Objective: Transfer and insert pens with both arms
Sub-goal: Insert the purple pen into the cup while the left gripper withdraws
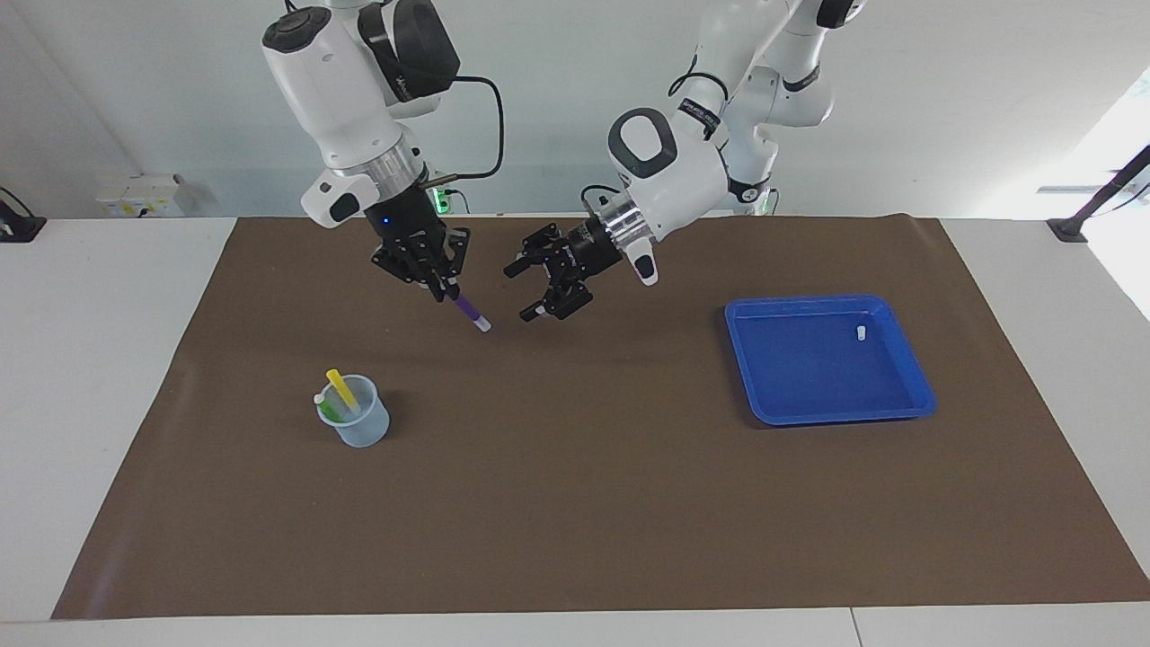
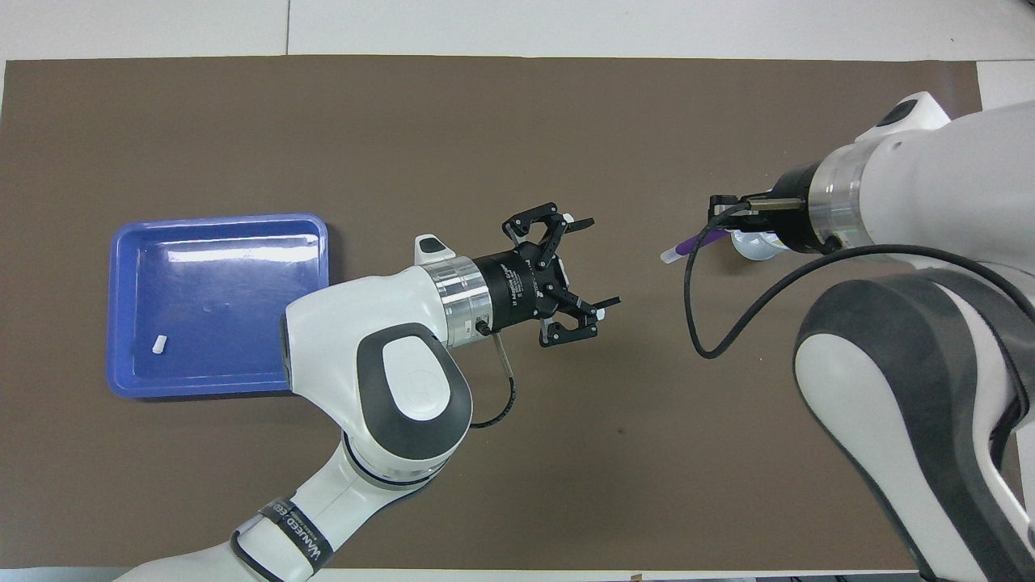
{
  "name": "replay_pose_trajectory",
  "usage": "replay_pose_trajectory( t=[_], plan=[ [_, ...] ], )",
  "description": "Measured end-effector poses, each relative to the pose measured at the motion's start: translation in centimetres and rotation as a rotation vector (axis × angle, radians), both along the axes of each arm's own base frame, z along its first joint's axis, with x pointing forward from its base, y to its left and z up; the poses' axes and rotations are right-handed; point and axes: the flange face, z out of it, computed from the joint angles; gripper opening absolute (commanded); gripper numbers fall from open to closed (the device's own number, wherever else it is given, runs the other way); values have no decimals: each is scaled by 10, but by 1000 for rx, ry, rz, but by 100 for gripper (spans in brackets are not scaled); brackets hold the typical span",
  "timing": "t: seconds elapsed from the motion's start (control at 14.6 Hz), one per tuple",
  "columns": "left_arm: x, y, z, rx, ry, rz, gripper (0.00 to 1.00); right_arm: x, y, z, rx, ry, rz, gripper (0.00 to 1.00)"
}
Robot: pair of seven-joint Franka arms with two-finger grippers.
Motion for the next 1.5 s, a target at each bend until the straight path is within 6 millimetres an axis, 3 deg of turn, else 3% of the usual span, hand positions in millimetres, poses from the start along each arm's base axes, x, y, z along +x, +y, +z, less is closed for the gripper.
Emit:
replay_pose_trajectory(
  t=[0.21, 0.34, 0.62, 0.82, 1.03, 1.16, 1.37, 1.5],
  plan=[
    [23, 30, -5, 105, -105, -36, 100, 13, -51, -9, -69, -52, 111, 0],
    [43, 56, -7, 187, -162, -120, 100, 25, -85, -26, -97, -74, 174, 0],
    [82, 131, 3, 468, -241, -480, 100, 44, -112, -60, -119, -86, 228, 0],
    [96, 164, 26, 655, -293, -680, 100, 51, -114, -81, -121, -86, 235, 0],
    [100, 170, 49, 763, -387, -836, 100, 53, -108, -105, -143, -89, 253, 0],
    [105, 184, 61, 841, -435, -940, 100, 51, -96, -120, -185, -87, 297, 0],
    [116, 225, 86, 941, -523, -1153, 100, 45, -84, -137, -206, -85, 331, 0],
    [117, 241, 100, 1007, -561, -1303, 100, 42, -84, -148, -214, -102, 337, 0]
  ],
)
